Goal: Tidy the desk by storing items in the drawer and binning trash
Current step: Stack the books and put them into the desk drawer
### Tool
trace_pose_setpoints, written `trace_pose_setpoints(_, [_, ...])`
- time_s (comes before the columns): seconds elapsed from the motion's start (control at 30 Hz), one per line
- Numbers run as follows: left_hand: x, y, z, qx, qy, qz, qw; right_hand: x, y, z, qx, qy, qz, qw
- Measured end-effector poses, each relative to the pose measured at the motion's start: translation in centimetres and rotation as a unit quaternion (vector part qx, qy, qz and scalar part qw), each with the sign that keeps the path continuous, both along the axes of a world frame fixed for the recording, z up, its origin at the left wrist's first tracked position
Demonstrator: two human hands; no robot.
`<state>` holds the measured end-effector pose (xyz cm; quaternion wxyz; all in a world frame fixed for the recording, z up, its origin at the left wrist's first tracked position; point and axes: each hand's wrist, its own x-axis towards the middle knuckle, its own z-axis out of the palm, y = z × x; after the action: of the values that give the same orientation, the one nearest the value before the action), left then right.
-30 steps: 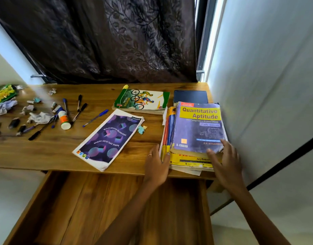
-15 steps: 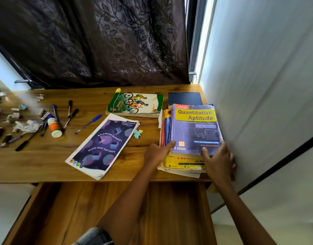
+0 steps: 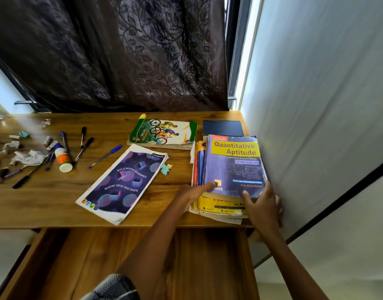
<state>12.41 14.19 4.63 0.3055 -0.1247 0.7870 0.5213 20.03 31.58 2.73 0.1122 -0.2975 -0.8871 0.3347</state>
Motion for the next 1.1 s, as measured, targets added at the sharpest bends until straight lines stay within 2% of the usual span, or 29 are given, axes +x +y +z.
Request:
trace_pose_setpoints(0.13, [1.0,-0.6,-1.3,0.048,0.001,0.018,0.999,1.1,0.9,0.2,-0.025,0.004,0.026,0.999])
trace_pose_setpoints(0.33, [3.9,-2.1,-2.4,0.058,0.017,0.021,0.998,2.6,2.1,0.3,-0.14,0.028,0.034,0.989])
trace_pose_setpoints(0.57, [6.1,-3.6,-2.3,0.047,0.014,0.022,0.999,1.9,2.6,-0.1,-0.205,-0.06,0.055,0.975])
trace_pose_setpoints(0.7, [7.0,-3.9,-2.5,0.063,-0.018,0.021,0.998,2.1,3.0,-2.3,-0.19,-0.075,0.064,0.977])
trace_pose_setpoints(0.83, [7.3,-4.7,-2.5,0.104,-0.072,0.037,0.991,3.6,0.4,-0.5,-0.172,-0.076,0.076,0.979])
trace_pose_setpoints(1.0, [7.0,-5.5,-2.3,0.14,-0.094,0.063,0.984,4.2,-0.7,-0.5,-0.142,-0.082,0.099,0.982])
trace_pose_setpoints(1.1, [7.1,-5.6,-1.9,0.161,-0.105,0.067,0.979,4.4,-0.4,-0.5,-0.189,-0.079,0.099,0.974])
